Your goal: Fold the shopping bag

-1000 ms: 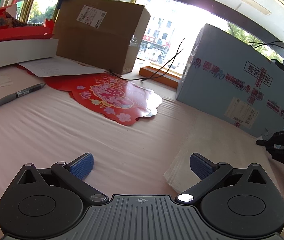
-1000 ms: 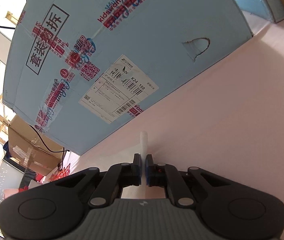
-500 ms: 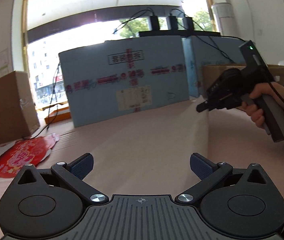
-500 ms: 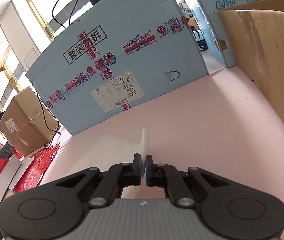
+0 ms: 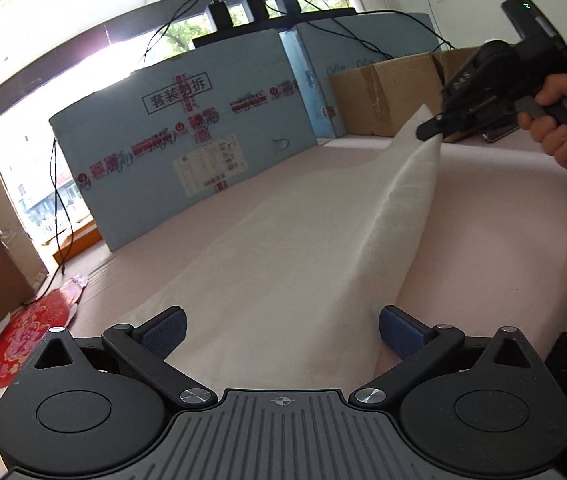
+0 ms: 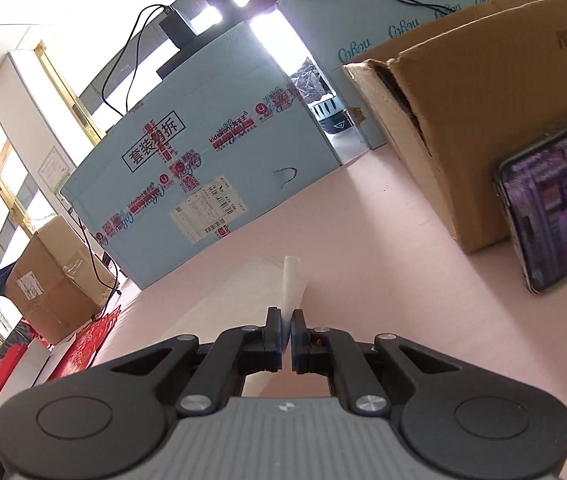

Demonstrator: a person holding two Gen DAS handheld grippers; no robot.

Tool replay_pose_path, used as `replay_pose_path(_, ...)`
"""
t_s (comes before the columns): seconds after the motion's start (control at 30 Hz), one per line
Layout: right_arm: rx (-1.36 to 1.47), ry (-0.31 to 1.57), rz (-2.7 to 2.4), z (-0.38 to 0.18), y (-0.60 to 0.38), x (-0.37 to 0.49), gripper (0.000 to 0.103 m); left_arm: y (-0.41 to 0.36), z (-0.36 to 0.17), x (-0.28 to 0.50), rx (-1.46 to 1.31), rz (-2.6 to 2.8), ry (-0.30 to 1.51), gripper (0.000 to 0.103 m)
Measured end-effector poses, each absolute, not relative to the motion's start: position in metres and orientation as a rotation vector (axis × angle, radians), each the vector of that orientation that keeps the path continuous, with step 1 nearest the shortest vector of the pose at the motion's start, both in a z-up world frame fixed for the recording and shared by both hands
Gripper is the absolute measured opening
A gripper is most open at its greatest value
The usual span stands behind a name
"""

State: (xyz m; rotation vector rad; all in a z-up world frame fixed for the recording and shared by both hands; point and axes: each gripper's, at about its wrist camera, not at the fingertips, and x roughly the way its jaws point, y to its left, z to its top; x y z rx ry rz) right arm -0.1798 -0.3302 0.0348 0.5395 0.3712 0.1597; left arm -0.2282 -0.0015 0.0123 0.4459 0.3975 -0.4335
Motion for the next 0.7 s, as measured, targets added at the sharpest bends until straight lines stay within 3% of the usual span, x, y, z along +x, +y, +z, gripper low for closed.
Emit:
replay_pose_path(0.27, 0.546, 0.441, 0.295, 0.019, -0.306, -0.211, 0.005, 0.016, 0.032, -0.225, 0.483, -0.394, 0.321, 0.103)
replay_pose_path(0.43, 0.486, 0.442, 0.317, 0.02, -0.305, -0.221, 0.015, -0.02, 0.032, -0.226, 0.503, -0.42, 0.246, 0.103)
replay_pose_path(0.53, 0.355, 0.406, 0.276, 0.022, -0.311, -0.238, 0.037, -0.036, 0.02, -0.209, 0.556, -0.361, 0.295, 0.103)
replay_pose_path(0.6, 0.27, 0.386, 0.242, 0.024, -0.317, -0.249, 0.059, -0.038, 0.016, -0.2, 0.559, -0.349, 0.341, 0.103)
replay_pose_path(0.7, 0.137, 0.377, 0.199, 0.027, -0.324, -0.257, 0.07, -0.038, 0.012, -0.192, 0.551, -0.341, 0.397, 0.103)
